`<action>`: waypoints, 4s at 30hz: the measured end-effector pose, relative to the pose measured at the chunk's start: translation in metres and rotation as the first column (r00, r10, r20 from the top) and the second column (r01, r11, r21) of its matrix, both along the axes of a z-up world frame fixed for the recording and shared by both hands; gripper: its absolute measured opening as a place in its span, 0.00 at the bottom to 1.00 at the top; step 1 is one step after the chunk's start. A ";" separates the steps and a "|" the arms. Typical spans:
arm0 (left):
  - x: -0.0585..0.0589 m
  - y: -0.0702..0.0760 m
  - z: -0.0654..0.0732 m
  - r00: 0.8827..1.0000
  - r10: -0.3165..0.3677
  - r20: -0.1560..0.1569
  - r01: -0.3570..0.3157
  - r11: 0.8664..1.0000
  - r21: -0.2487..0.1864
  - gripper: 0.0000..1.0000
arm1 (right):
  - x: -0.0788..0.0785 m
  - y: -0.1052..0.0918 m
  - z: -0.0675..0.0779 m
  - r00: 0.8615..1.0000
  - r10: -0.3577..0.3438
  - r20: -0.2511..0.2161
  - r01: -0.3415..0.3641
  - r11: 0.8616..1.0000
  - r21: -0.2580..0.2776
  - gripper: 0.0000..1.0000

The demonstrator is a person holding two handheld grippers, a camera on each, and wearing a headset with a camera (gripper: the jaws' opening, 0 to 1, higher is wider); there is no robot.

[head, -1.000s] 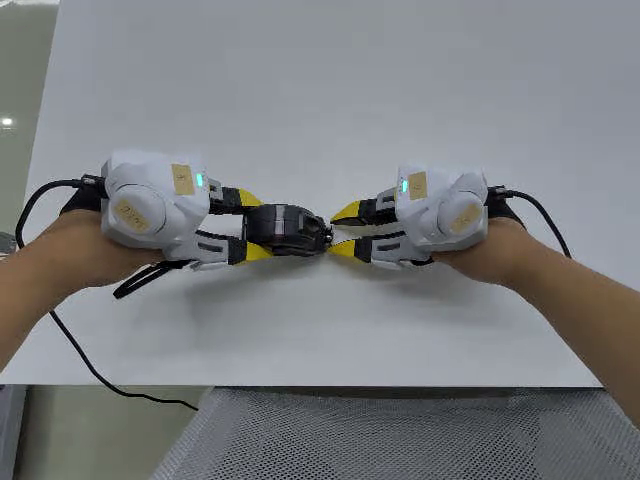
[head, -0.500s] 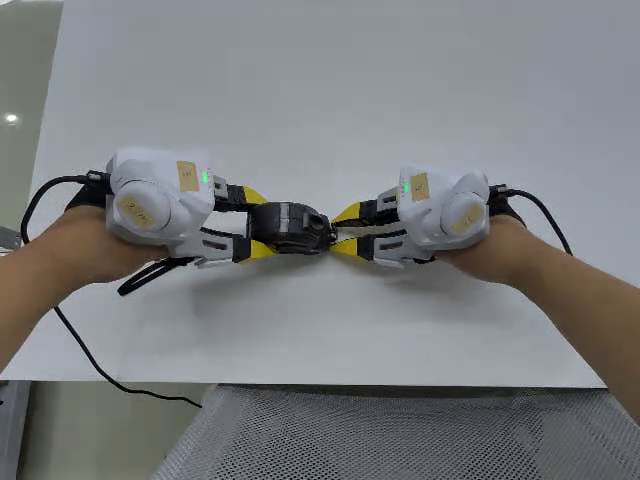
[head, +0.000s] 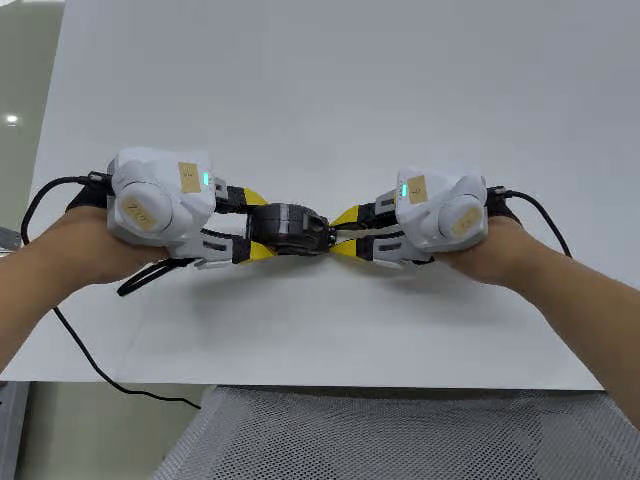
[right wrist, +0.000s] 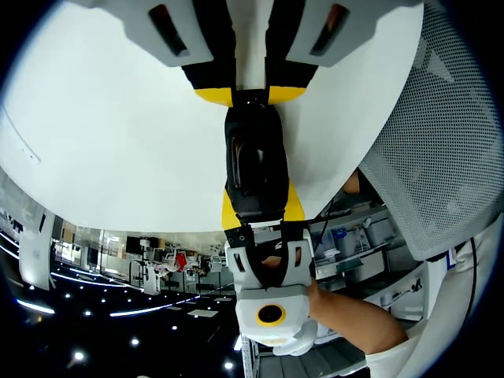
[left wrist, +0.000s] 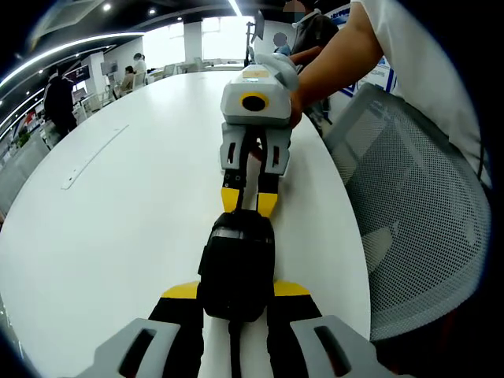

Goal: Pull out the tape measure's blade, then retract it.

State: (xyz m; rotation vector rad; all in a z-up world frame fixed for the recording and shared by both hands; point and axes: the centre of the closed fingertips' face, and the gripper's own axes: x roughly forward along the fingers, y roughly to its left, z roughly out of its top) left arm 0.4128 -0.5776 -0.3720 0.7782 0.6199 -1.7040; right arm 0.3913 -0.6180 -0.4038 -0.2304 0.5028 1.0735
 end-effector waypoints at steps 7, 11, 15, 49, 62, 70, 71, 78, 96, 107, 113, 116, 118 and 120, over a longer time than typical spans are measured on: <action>0.000 0.002 0.000 1.000 -0.016 -0.002 0.016 1.000 -0.004 0.27 | -0.003 0.001 0.000 1.000 0.010 -0.007 -0.010 1.000 -0.020 0.10; 0.001 0.002 0.000 1.000 -0.006 -0.012 0.006 1.000 -0.012 0.27 | -0.003 -0.001 0.003 1.000 0.008 -0.008 -0.008 1.000 -0.018 0.10; 0.001 0.004 0.001 1.000 -0.001 -0.010 0.001 1.000 -0.016 0.27 | -0.004 -0.004 0.005 1.000 0.011 -0.002 -0.011 1.000 -0.022 0.10; 0.001 -0.001 0.000 1.000 -0.008 -0.005 0.008 1.000 0.006 0.27 | -0.039 -0.077 0.009 0.999 -0.039 -0.008 0.038 0.995 -0.092 0.09; 0.000 -0.001 0.000 1.000 -0.010 -0.003 0.010 1.000 0.012 0.27 | -0.055 -0.105 0.009 0.998 -0.067 -0.020 0.064 0.991 -0.119 0.09; 0.000 -0.001 0.000 1.000 -0.011 -0.001 0.011 1.000 0.016 0.27 | -0.062 -0.122 0.010 0.997 -0.079 -0.023 0.075 0.988 -0.136 0.09; -0.001 -0.001 0.000 1.000 -0.011 -0.001 0.011 1.000 0.016 0.27 | -0.063 -0.123 0.010 0.997 -0.079 -0.024 0.075 0.988 -0.137 0.09; -0.001 -0.003 0.000 1.000 -0.006 0.001 0.006 1.000 0.018 0.27 | -0.071 -0.141 0.010 0.997 -0.077 -0.026 0.071 0.982 -0.174 0.09; -0.001 -0.003 0.000 1.000 -0.008 0.006 0.008 1.000 0.024 0.27 | -0.090 -0.181 0.011 0.994 -0.104 -0.044 0.092 0.972 -0.217 0.09; -0.001 -0.004 0.000 1.000 -0.009 0.006 0.008 1.000 0.026 0.27 | -0.098 -0.196 0.012 0.992 -0.116 -0.054 0.101 0.969 -0.227 0.09; -0.002 -0.004 -0.001 1.000 -0.012 0.008 0.012 0.999 0.030 0.27 | -0.102 -0.202 0.012 0.991 -0.122 -0.062 0.104 0.967 -0.234 0.09; -0.002 -0.004 -0.001 1.000 -0.011 0.005 0.011 0.999 0.031 0.27 | -0.103 -0.206 0.013 0.990 -0.130 -0.063 0.112 0.966 -0.233 0.09; -0.001 -0.004 -0.001 1.000 -0.013 0.007 0.013 0.999 0.031 0.27 | -0.104 -0.208 0.013 0.990 -0.130 -0.061 0.113 0.966 -0.234 0.09; -0.002 -0.004 -0.001 1.000 -0.009 0.005 0.009 0.999 0.031 0.27 | -0.104 -0.208 0.012 0.990 -0.129 -0.061 0.111 0.966 -0.233 0.09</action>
